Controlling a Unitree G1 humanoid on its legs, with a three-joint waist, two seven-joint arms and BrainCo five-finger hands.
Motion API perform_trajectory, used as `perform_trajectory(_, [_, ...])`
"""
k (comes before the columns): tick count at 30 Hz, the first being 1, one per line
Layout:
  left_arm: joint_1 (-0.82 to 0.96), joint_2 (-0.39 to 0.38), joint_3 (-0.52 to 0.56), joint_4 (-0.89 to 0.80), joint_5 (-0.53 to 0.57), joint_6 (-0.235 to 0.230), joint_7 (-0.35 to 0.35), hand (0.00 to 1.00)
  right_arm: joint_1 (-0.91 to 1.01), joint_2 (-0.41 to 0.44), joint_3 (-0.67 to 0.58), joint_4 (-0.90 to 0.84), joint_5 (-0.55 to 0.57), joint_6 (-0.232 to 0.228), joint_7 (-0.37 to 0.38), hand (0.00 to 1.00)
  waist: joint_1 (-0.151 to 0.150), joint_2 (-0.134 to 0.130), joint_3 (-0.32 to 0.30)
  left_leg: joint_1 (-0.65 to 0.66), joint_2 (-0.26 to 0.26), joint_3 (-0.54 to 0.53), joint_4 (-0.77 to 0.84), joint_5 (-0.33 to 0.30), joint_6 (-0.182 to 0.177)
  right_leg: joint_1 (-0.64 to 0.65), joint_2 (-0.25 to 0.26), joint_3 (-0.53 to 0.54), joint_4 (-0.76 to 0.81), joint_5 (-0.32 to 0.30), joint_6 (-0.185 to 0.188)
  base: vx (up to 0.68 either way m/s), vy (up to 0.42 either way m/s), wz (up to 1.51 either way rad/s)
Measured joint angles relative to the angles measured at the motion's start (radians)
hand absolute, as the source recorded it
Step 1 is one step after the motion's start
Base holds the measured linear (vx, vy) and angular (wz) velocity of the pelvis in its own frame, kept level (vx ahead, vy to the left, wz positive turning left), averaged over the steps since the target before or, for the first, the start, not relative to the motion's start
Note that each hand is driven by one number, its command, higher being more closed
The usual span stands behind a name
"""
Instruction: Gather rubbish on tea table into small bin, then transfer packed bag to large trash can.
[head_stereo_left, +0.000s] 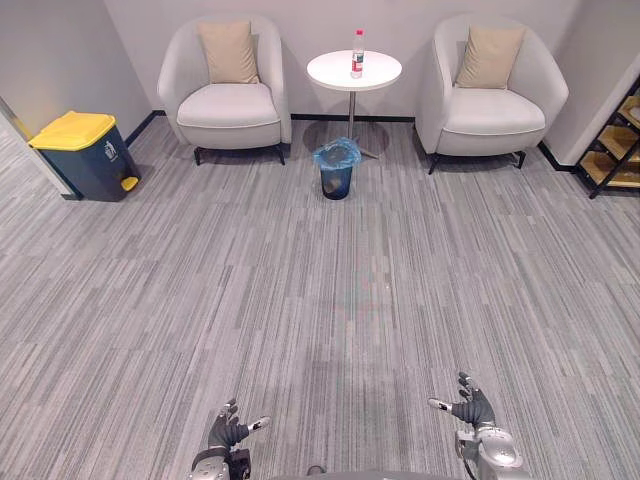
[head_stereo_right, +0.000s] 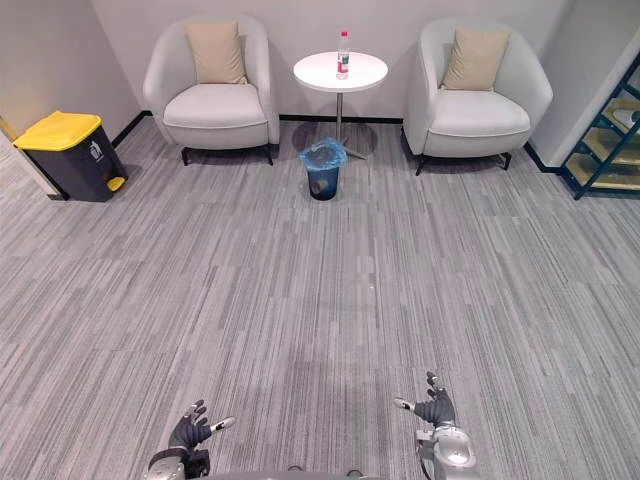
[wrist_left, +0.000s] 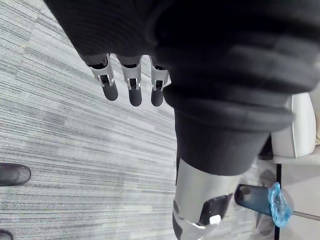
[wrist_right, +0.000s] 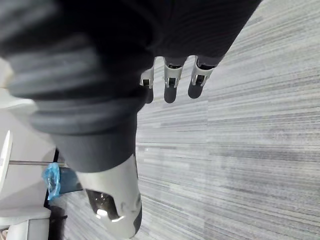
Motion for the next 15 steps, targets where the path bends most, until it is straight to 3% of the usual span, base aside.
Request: perform_trajectory(15, [0.018, -0.011, -0.003, 0.019, 0.001, 0.001, 0.000, 0.00, 0.003, 0.009, -0.036, 0.043, 0.041, 0.004, -0.001, 0.00, 0.001, -0.005, 0.012, 0.025, 0.001, 0.019, -0.021, 0.002, 0.001, 0.010, 0.002, 0.013, -0.009, -0.001, 0.001, -0.03, -0.022, -0.03])
